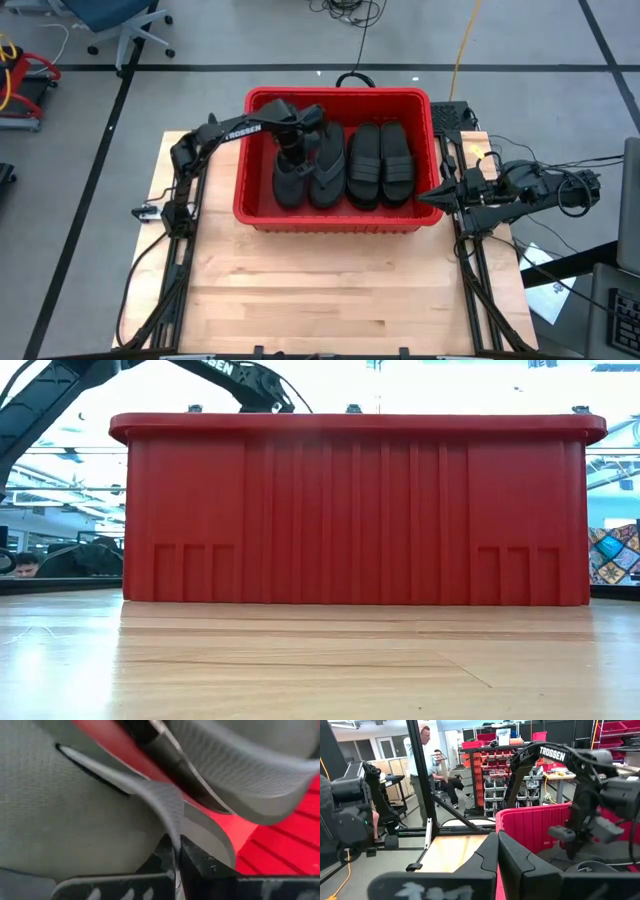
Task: Pick and place slides into bin
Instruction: Put the black slipper into the red bin
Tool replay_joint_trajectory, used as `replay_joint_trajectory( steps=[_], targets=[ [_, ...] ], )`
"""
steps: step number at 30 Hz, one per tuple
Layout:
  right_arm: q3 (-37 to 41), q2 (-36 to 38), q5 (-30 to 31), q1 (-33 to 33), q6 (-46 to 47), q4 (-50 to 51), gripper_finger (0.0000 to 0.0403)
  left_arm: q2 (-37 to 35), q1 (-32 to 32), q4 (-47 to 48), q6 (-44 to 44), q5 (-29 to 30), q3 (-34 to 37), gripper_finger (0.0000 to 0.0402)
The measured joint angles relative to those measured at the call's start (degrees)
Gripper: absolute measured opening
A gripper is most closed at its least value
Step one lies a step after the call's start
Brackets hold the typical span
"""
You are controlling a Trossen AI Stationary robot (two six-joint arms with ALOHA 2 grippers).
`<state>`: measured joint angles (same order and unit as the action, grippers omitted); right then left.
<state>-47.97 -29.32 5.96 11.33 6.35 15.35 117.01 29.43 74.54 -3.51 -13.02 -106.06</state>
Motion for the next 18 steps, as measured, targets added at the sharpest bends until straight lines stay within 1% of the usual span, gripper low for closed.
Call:
replay_joint_trajectory(
  steps=[5,11,14,18],
  targets=[
    [0.0,0.0,0.0,0.01,0.02,-0.04,0.0,-0.06,-0.44,-1.83,-0.08,1.11,3.73,0.0],
    [0.0,0.0,0.0,0.0,0.02,-0.04,0.0,-0.15,-0.63,-3.65,-1.12,1.29,3.58,0.0004],
    [0.0,0.0,0.0,0.0,0.03,-0.04,0.0,-0.06,-0.77,-4.35,0.47,1.29,2.39,0.0021],
    [0.0,0.0,-0.02,0.02,0.02,-0.06,0.0,-0.02,-1.35,-4.13,2.91,1.3,0.54,0.0062]
  ],
)
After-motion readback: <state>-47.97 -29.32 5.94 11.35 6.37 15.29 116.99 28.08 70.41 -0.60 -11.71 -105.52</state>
